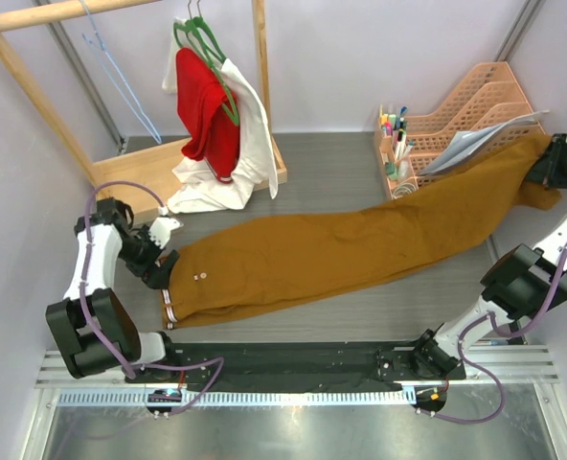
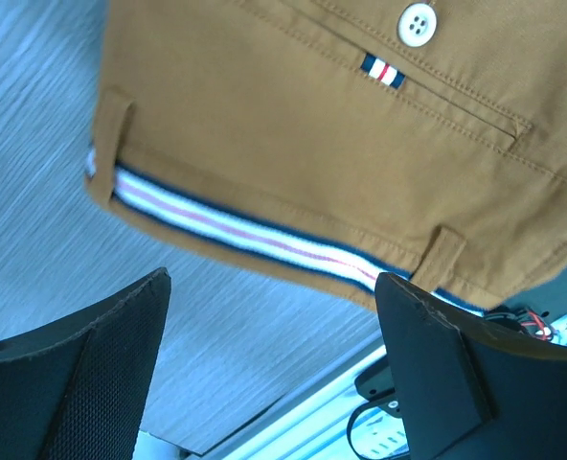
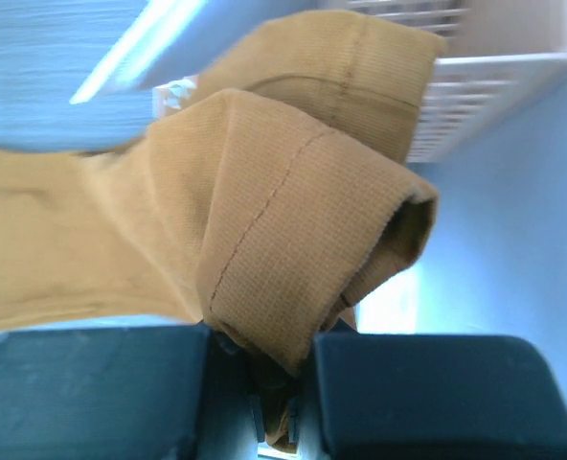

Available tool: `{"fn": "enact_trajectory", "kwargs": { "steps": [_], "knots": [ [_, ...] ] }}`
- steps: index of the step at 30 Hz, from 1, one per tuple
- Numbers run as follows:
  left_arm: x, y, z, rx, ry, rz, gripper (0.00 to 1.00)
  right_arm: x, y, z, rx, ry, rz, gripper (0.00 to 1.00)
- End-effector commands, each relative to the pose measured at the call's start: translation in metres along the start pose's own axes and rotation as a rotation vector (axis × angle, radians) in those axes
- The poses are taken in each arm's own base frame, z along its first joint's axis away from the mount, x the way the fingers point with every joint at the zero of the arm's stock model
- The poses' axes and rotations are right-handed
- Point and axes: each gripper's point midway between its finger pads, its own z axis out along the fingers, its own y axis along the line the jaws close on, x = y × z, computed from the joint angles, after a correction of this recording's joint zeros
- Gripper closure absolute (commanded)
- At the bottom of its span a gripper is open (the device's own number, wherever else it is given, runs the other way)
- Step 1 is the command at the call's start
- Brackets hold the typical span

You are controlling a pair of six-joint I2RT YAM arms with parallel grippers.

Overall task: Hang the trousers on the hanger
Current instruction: Fold the trousers

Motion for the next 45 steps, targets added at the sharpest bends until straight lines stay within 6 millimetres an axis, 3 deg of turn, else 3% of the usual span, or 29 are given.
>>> {"fn": "enact_trajectory", "kwargs": {
  "steps": [1,5,6,7,8,9,10,11,12,13,14,16,18,19,21,22,24,28,31,32,33,34,35,36,37,40,45],
  "knots": [
    [-0.004,0.005,0.018,-0.021,0.034,0.026,0.13,0.005,0.108,-0.009,-0.288,0.001,0.091,0.99],
    [-0.007,0.006,0.029,-0.006,0.048,0.028,0.14,-0.004,0.189,0.007,-0.512,-0.008,0.114,0.99],
    [-0.006,0.005,0.031,0.002,0.054,0.026,0.15,-0.007,0.200,0.011,-0.534,-0.020,0.120,0.99],
    [-0.005,0.006,0.032,-0.003,0.056,0.027,0.15,0.001,0.218,0.011,-0.554,-0.018,0.150,0.99],
    [-0.007,0.008,0.033,-0.010,0.053,0.028,0.15,-0.018,0.223,0.018,-0.561,-0.112,0.098,0.99],
    [-0.006,0.008,0.035,-0.005,0.053,0.027,0.15,-0.019,0.251,0.019,-0.617,-0.094,0.170,0.99],
    [-0.005,0.008,0.037,-0.003,0.056,0.026,0.15,-0.012,0.264,0.017,-0.623,-0.113,0.183,0.99],
    [-0.005,0.007,0.037,-0.003,0.054,0.026,0.16,-0.032,0.271,0.018,-0.630,-0.221,0.132,0.99],
    [-0.004,0.007,0.038,-0.003,0.056,0.023,0.15,-0.033,0.298,0.012,-0.691,-0.206,0.208,0.99],
    [-0.005,0.007,0.038,-0.005,0.051,0.023,0.16,-0.024,0.307,0.020,-0.714,-0.198,0.238,0.99],
    [-0.005,0.007,0.038,-0.008,0.048,0.023,0.16,-0.041,0.321,0.009,-0.733,-0.302,0.206,0.99],
    [-0.006,0.005,0.040,-0.002,0.037,0.015,0.15,-0.031,0.362,0.009,-0.818,-0.273,0.245,0.99],
    [-0.007,0.002,0.039,0.006,0.028,0.006,0.15,-0.035,0.383,0.016,-0.819,-0.302,0.251,0.99],
    [-0.010,0.001,0.038,0.007,0.016,-0.007,0.14,-0.025,0.411,0.016,-0.864,-0.263,0.237,0.99],
    [-0.016,0.002,0.034,-0.002,-0.008,-0.033,0.14,-0.019,0.433,0.034,-0.851,-0.234,0.246,0.99],
    [-0.019,0.002,0.032,0.002,-0.020,-0.052,0.14,-0.011,0.453,0.033,-0.877,-0.210,0.231,0.99],
    [-0.030,-0.003,0.021,0.035,-0.077,-0.091,0.15,-0.007,0.471,0.046,-0.855,-0.205,0.234,0.99],
    [-0.040,-0.010,0.004,0.059,-0.143,-0.165,0.18,0.002,0.521,0.045,-0.869,-0.200,0.212,0.99],
    [-0.025,-0.006,0.014,0.033,-0.085,-0.191,0.22,0.004,0.542,0.058,-0.815,-0.196,0.222,0.99],
    [-0.016,-0.001,0.020,0.026,-0.038,-0.204,0.24,0.012,0.558,0.054,-0.825,-0.179,0.210,0.99],
    [-0.012,-0.001,0.025,0.029,-0.017,-0.210,0.27,0.007,0.568,0.052,-0.828,-0.190,0.208,0.99],
    [-0.008,0.002,0.030,0.025,0.003,-0.212,0.31,0.015,0.578,0.062,-0.816,-0.164,0.195,0.99],
    [-0.002,0.001,0.037,0.034,0.035,-0.230,0.33,0.025,0.594,0.058,-0.838,-0.149,0.167,0.99],
    [0.007,0.003,0.044,0.043,0.086,-0.245,0.39,0.023,0.603,0.055,-0.850,-0.152,0.163,0.99],
    [0.011,0.002,0.049,0.054,0.111,-0.249,0.42,0.034,0.613,0.066,-0.844,-0.121,0.155,0.99],
    [0.022,0.002,0.059,0.064,0.170,-0.273,0.50,0.054,0.636,0.066,-0.855,-0.087,0.117,0.99],
    [0.024,0.002,0.065,0.065,0.171,-0.269,0.51,0.124,0.667,0.083,-0.859,0.050,0.023,0.99]
  ]
}}
